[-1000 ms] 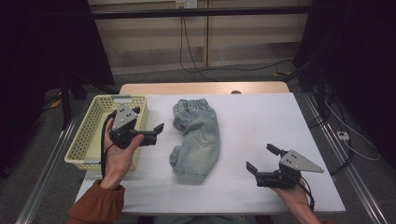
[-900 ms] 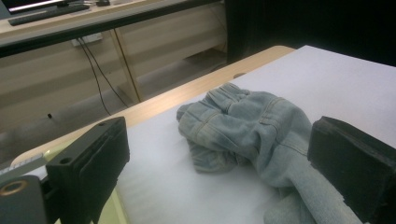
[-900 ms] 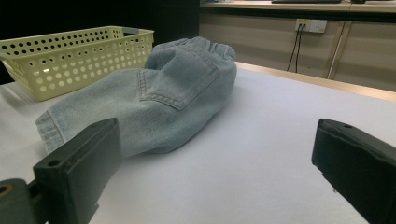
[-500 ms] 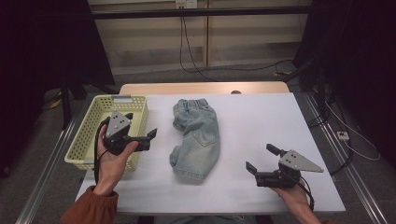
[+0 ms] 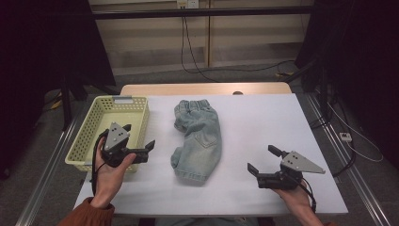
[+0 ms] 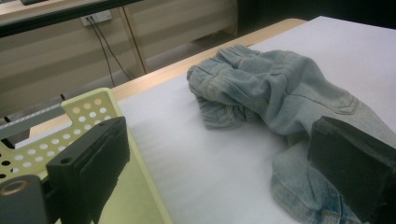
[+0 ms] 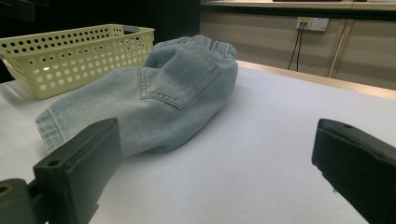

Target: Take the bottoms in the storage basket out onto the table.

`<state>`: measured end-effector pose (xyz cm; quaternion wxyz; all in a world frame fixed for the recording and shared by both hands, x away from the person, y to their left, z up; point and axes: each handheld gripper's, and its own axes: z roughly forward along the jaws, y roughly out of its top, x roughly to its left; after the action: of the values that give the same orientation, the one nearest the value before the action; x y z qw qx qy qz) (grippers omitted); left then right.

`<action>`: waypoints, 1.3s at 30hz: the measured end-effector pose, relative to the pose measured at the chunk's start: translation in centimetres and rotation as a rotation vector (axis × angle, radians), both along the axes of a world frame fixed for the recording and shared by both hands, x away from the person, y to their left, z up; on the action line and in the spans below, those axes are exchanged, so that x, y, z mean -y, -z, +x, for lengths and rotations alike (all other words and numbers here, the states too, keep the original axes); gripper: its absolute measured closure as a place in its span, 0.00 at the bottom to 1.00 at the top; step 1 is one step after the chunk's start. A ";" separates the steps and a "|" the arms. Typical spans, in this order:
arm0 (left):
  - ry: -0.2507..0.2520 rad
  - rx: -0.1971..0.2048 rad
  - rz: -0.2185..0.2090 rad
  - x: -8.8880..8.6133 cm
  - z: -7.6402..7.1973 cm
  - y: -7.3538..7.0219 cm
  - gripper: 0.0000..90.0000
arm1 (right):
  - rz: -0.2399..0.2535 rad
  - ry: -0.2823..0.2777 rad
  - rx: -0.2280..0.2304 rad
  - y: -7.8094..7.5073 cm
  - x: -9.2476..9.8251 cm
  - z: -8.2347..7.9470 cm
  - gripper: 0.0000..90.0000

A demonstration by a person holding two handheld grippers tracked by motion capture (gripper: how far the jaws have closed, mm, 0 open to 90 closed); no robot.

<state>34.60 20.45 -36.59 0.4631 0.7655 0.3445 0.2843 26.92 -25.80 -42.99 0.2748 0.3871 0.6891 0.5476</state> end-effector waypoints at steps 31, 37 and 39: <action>-0.011 -0.038 -0.020 -0.4 -2.7 3.4 0.07 | -0.001 -0.006 0.000 0.0 -0.1 0.0 0.02; -0.008 -0.011 -0.041 -0.8 -3.1 3.9 0.05 | -0.002 -0.015 0.007 -0.1 -0.1 -0.1 0.02; -0.021 -0.005 -0.057 -0.9 -3.1 3.8 0.05 | -0.002 -0.016 0.009 -0.1 -0.1 -0.1 0.02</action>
<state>31.45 21.34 -40.43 0.4807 0.7493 0.3615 0.2771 26.79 -25.69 -42.89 0.2741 0.3788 0.6915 0.5507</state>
